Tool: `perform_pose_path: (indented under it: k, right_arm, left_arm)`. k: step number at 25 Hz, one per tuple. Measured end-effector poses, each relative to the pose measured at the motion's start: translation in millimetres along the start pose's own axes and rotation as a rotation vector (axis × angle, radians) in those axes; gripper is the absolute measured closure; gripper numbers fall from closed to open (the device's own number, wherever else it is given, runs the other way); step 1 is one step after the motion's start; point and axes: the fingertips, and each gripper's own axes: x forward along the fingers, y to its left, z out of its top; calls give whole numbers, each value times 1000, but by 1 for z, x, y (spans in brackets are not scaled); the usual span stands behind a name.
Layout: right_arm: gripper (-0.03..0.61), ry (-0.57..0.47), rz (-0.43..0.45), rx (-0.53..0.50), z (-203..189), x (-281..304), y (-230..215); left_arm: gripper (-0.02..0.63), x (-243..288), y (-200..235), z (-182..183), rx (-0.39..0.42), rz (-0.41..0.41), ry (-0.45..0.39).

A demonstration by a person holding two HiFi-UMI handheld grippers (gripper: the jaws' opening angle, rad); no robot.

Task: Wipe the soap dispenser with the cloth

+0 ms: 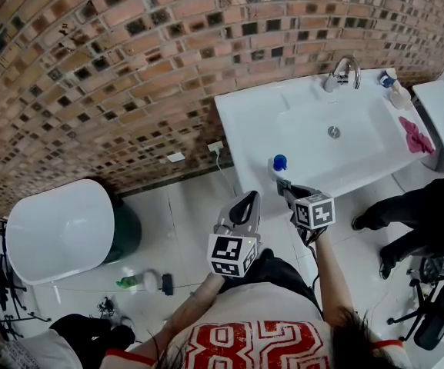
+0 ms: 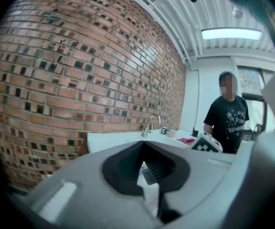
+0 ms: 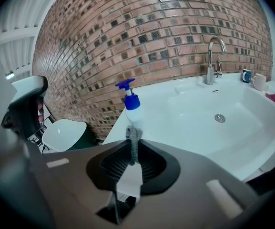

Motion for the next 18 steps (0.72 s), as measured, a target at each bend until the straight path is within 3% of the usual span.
perform_pose_path:
  k: [12, 18]
  right_arm:
    - [531, 17, -33, 65, -13, -3, -23]
    - [531, 41, 10, -23, -8, 7, 3]
  left_arm:
    - [611, 4, -7, -4, 1, -16, 16]
    - [611, 3, -1, -5, -7, 6, 18]
